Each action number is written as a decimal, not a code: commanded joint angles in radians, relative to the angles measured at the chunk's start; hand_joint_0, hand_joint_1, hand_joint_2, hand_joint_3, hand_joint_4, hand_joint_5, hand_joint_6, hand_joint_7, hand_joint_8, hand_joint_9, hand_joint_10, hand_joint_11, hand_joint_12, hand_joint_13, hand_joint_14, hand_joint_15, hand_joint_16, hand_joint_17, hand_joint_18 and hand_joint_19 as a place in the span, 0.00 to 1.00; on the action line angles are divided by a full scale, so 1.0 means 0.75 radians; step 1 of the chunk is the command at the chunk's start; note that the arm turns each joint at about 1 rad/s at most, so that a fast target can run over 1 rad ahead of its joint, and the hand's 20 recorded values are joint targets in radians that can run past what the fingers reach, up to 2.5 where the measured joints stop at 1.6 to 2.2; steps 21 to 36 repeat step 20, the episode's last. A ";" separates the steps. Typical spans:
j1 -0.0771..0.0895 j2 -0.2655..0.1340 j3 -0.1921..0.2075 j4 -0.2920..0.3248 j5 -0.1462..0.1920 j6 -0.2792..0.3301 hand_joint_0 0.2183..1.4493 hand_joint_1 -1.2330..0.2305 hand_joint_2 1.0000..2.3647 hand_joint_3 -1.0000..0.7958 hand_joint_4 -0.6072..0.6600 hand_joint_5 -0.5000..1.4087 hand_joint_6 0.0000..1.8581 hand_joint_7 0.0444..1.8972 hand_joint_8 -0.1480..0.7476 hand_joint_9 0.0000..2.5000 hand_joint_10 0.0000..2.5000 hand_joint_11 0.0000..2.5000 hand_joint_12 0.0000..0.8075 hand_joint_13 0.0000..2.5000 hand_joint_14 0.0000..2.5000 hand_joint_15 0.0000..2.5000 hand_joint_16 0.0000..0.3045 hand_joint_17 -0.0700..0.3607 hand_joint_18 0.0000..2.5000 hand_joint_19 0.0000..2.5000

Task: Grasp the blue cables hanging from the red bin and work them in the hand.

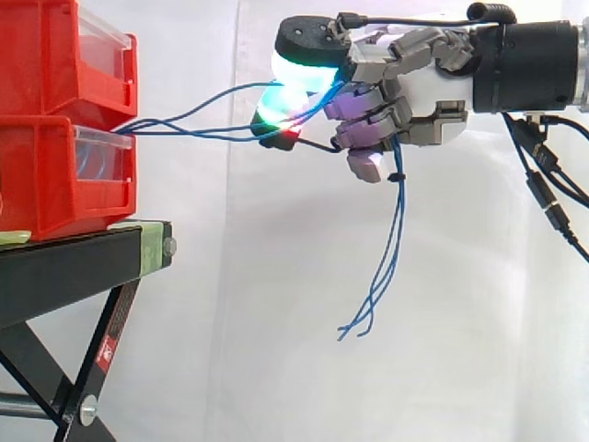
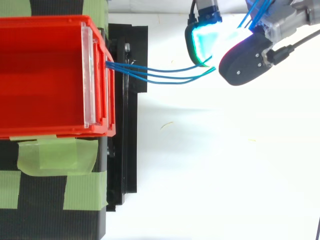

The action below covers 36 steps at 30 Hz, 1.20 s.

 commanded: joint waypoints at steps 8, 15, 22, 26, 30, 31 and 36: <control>0.002 0.000 0.000 0.000 0.000 0.000 0.53 0.34 0.02 0.34 0.60 0.67 0.01 0.78 0.47 0.45 1.00 1.00 0.53 0.47 1.00 0.65 0.16 0.41 0.56 0.34; 0.000 0.000 0.000 0.000 0.000 0.000 0.53 0.34 0.02 0.33 0.60 0.67 0.01 0.79 0.48 0.45 1.00 1.00 0.54 0.47 1.00 0.64 0.16 0.41 0.56 0.34; 0.000 0.000 0.000 0.000 0.000 0.000 0.53 0.34 0.02 0.33 0.60 0.67 0.01 0.78 0.48 0.45 1.00 1.00 0.54 0.47 1.00 0.64 0.16 0.41 0.55 0.35; 0.000 0.000 0.000 0.000 0.000 0.000 0.53 0.34 0.02 0.33 0.60 0.67 0.01 0.78 0.48 0.45 1.00 1.00 0.54 0.47 1.00 0.64 0.16 0.41 0.55 0.35; 0.000 0.000 0.000 0.000 0.000 0.000 0.53 0.34 0.02 0.33 0.60 0.67 0.01 0.78 0.48 0.45 1.00 1.00 0.54 0.47 1.00 0.64 0.16 0.41 0.55 0.35; 0.000 0.000 0.000 0.000 0.000 0.000 0.53 0.34 0.02 0.33 0.60 0.67 0.01 0.78 0.48 0.45 1.00 1.00 0.54 0.47 1.00 0.64 0.16 0.41 0.55 0.35; 0.000 0.000 0.000 0.000 0.000 0.000 0.53 0.34 0.02 0.33 0.60 0.67 0.01 0.78 0.48 0.45 1.00 1.00 0.54 0.47 1.00 0.64 0.16 0.41 0.55 0.35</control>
